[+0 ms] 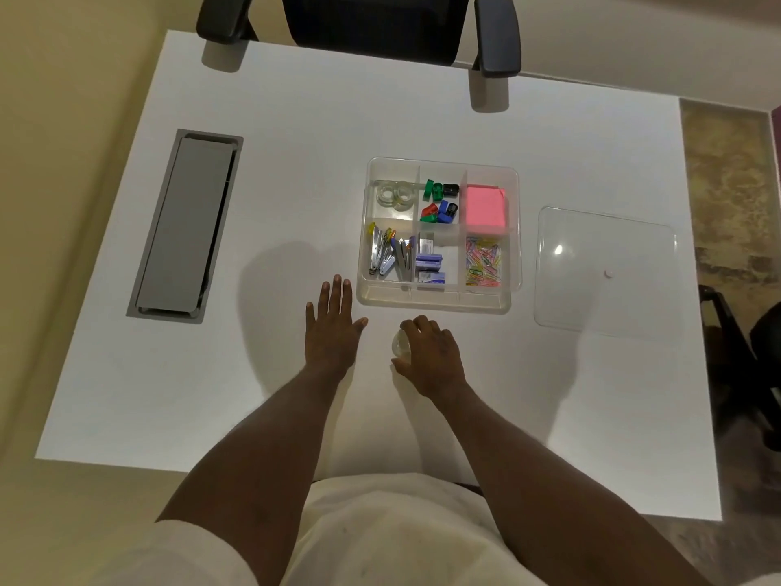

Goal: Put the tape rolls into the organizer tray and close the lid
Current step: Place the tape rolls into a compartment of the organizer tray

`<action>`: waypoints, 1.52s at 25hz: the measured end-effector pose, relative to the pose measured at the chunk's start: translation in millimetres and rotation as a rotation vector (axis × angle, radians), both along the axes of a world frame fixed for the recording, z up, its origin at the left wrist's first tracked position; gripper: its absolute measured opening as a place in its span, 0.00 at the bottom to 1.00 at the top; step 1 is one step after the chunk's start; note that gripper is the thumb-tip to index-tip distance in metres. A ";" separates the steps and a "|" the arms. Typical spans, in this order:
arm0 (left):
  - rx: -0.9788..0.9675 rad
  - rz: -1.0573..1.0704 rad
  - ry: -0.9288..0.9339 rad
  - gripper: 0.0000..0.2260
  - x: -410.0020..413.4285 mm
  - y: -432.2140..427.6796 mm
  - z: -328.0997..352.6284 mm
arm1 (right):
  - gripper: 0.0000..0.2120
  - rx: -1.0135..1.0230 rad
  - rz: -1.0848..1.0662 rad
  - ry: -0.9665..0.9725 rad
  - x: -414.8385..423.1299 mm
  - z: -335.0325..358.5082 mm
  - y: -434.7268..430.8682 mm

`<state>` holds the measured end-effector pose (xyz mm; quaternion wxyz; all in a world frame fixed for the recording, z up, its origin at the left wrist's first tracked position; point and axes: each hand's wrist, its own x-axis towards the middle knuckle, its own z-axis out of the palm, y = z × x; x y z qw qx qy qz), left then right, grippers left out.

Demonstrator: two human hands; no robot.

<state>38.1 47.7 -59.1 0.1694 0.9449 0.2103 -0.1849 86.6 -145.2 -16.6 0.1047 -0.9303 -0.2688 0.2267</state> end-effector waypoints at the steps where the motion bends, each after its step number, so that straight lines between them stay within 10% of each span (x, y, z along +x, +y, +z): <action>1: -0.003 0.000 0.006 0.35 0.0 0.3 0.0 | 0.29 -0.002 -0.005 -0.005 -0.5 -2.0 1.8; 19: 0.040 -0.019 -0.069 0.34 -6.5 1.7 -4.5 | 0.25 0.355 -0.027 -0.180 125.8 41.3 74.2; 38: 0.097 -0.023 -0.064 0.33 -5.4 0.1 -13.4 | 0.20 0.038 0.377 -0.009 248.6 37.3 139.2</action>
